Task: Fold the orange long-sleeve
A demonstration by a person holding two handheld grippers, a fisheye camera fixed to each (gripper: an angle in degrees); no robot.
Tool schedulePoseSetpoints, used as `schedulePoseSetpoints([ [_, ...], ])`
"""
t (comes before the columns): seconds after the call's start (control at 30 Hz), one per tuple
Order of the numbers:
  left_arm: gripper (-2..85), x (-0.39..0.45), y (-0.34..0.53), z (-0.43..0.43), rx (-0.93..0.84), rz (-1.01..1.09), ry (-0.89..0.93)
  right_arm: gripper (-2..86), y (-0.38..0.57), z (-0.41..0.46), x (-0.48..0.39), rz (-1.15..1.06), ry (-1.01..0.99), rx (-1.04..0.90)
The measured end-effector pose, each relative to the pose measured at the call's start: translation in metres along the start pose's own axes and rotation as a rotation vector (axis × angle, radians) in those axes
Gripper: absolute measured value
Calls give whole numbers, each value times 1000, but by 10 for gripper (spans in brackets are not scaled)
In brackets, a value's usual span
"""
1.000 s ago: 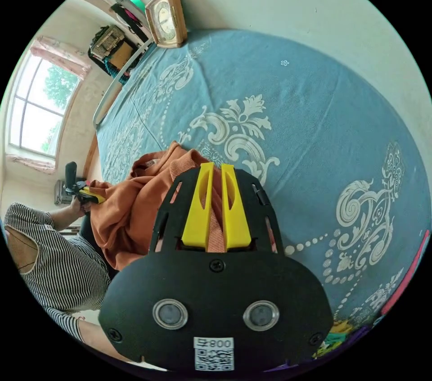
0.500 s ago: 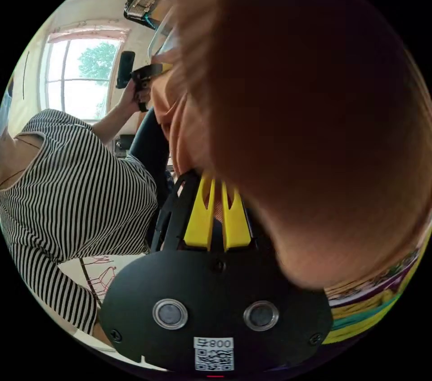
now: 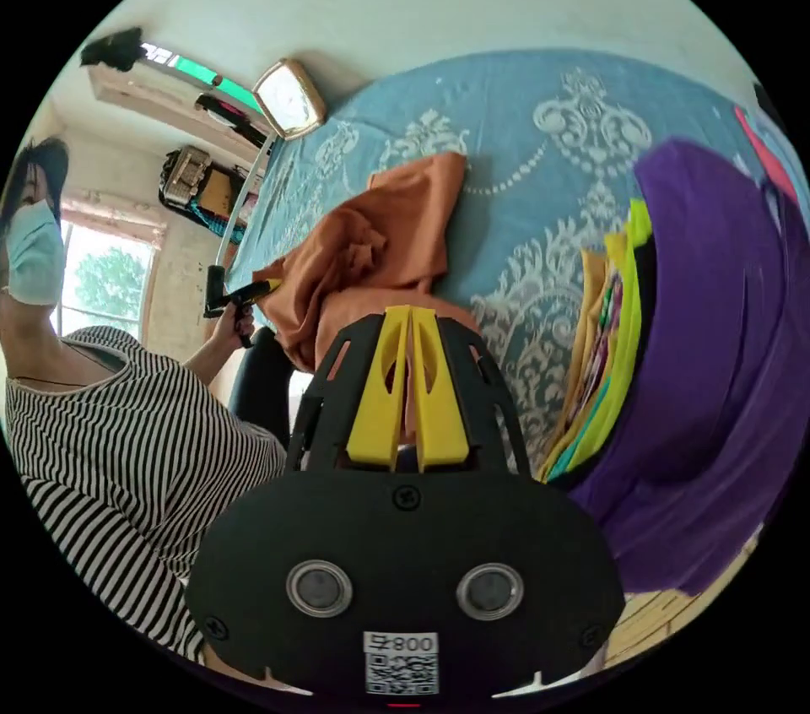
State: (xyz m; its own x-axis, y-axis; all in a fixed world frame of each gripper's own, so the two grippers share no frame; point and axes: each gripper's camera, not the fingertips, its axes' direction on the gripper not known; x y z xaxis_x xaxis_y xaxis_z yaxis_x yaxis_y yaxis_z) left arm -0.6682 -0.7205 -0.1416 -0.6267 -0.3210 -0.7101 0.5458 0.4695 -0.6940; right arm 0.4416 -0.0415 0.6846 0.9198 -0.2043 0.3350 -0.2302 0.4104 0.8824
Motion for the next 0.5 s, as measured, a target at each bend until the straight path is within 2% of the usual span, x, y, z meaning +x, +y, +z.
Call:
schedulePoseSetpoints([
  [0.13, 43, -4, -2, -7, 12, -13, 21, 50, -110, 39, -47, -231, 13, 34],
  [0.27, 46, -8, -9, -12, -8, 1, 35, 56, -193, 98, -69, -338, 116, -13],
  [0.5, 71, -20, -18, -29, 17, 0, 95, 80, -310, 226, -86, -400, 281, -310],
])
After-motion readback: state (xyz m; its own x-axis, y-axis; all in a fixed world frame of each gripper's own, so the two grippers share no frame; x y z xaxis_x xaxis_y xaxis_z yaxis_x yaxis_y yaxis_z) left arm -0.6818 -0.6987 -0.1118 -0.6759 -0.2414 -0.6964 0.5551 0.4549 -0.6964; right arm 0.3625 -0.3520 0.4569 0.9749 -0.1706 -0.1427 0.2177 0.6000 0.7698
